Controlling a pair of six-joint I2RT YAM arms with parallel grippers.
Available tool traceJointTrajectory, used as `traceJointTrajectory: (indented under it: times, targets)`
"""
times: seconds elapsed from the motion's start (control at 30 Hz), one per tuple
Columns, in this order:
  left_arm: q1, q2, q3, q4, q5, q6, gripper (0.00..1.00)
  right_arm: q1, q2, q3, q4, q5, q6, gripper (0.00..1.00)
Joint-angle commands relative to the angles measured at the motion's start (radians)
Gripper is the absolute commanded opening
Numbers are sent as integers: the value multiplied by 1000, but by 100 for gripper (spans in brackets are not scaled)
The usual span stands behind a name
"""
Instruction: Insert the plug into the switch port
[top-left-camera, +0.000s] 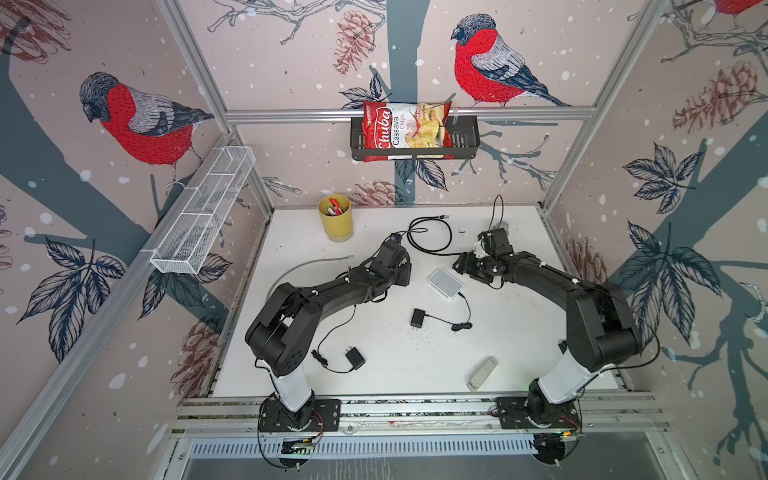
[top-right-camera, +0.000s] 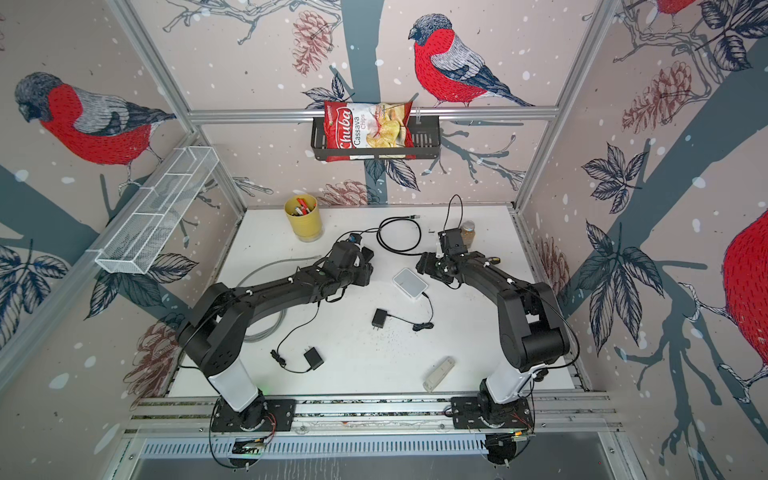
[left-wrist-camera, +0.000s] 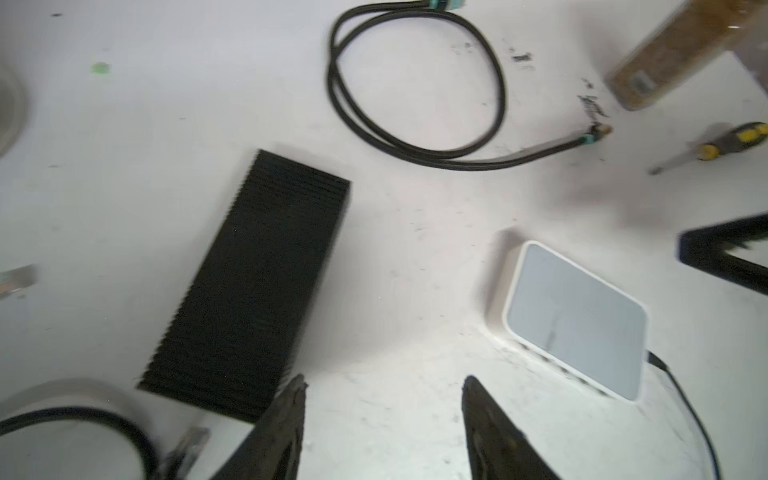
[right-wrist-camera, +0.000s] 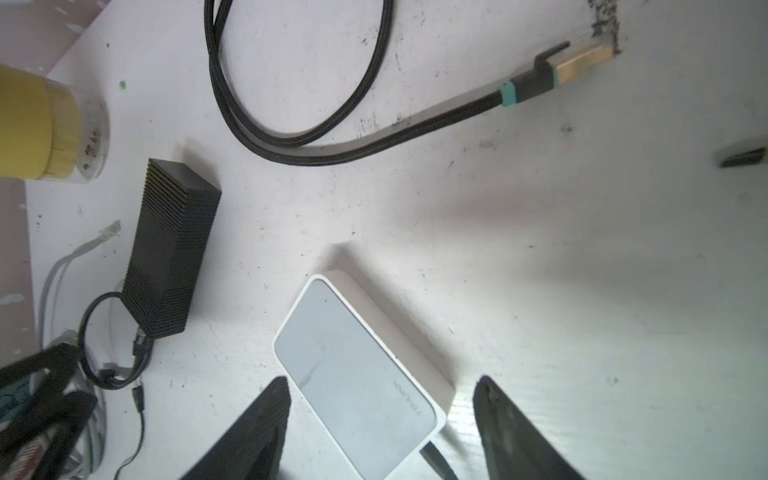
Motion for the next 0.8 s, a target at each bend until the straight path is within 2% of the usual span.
traceJointTrajectory:
  times: [0.0, 0.07, 0.17, 0.37, 0.6, 0.77]
  targets:
    - [14, 17, 27, -43, -84, -13, 60, -1, 22, 50, -37, 138, -40, 68]
    - [22, 34, 56, -37, -65, -16, 59, -10, 59, 108, -59, 208, -47, 64]
    - [22, 71, 113, -35, -58, -9, 59, -32, 136, 212, -80, 248, -45, 58]
    - [22, 101, 170, -39, -48, 14, 58, -37, 281, 385, -117, 335, -50, 54]
    - [22, 116, 205, -55, -29, 46, 58, -63, 394, 433, -113, 317, 36, 52]
    - [22, 138, 249, -45, 115, 146, 57, -75, 429, 425, -71, 293, 62, 52]
